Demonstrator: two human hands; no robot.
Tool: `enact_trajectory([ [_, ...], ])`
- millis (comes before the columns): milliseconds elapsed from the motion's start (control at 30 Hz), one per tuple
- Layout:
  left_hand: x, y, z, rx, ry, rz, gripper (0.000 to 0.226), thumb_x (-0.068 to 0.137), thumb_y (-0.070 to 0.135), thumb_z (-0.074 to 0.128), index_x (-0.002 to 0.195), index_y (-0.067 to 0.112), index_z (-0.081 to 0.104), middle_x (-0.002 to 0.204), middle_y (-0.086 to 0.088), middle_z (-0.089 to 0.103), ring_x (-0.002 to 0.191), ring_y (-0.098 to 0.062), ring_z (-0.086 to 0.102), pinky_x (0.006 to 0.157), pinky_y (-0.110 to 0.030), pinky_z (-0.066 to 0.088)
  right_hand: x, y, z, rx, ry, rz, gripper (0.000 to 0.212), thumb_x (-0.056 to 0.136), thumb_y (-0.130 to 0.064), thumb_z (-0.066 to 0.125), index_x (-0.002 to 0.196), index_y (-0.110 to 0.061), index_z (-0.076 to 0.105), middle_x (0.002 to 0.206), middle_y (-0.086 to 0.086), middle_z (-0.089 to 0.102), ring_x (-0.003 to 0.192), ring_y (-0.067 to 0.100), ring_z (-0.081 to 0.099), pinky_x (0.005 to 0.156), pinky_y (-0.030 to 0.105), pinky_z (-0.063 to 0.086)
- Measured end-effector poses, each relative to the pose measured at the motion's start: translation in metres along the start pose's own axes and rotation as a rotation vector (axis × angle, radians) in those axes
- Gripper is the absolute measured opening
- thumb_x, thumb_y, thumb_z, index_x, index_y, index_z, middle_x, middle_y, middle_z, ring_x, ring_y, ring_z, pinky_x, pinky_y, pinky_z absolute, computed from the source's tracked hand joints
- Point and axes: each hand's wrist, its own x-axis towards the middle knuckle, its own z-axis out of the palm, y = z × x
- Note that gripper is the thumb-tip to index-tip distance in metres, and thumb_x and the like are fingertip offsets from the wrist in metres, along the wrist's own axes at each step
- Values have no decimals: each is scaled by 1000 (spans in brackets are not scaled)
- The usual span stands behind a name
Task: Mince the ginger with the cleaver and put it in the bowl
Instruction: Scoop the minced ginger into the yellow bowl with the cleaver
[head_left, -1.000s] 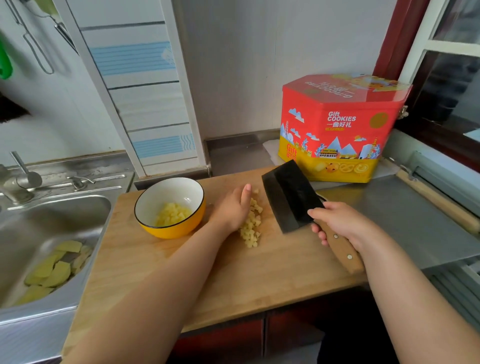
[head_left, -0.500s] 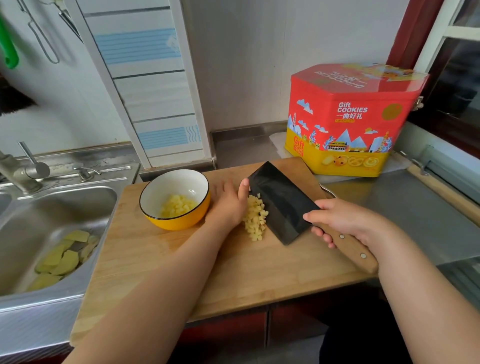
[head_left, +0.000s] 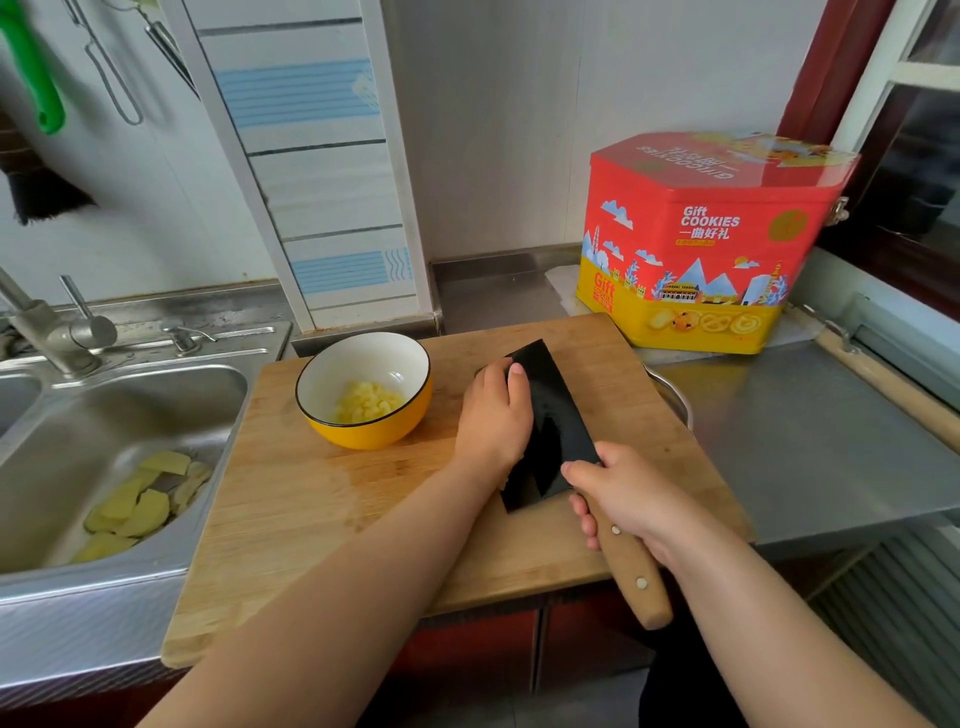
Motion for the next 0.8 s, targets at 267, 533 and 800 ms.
enact_trajectory([
  [267,4,34,-29,124,-158,124,49,100,48,30,134,17,47,135,-5,52,125,-21,45,105,-38,38,-24,-19,4,112,30,-50,9,98,-16,54,97,-8,56,56,3,54,44,14,50,43,26,47],
  [533,22,47,-74,383,50,307,49,96,45,46,137,18,44,139,-5,42,129,-24,37,105,-36,34,-21,-72,18,102,2,-145,32,98,-22,56,127,-10,47,53,1,56,40,11,50,40,23,46],
  [800,33,15,-119,354,206,272,15,96,27,47,108,20,53,110,-4,51,103,-23,45,89,-33,42,-4,-93,61,-2,-86,-184,33,98,-25,55,127,-23,41,54,2,59,41,13,52,45,26,48],
])
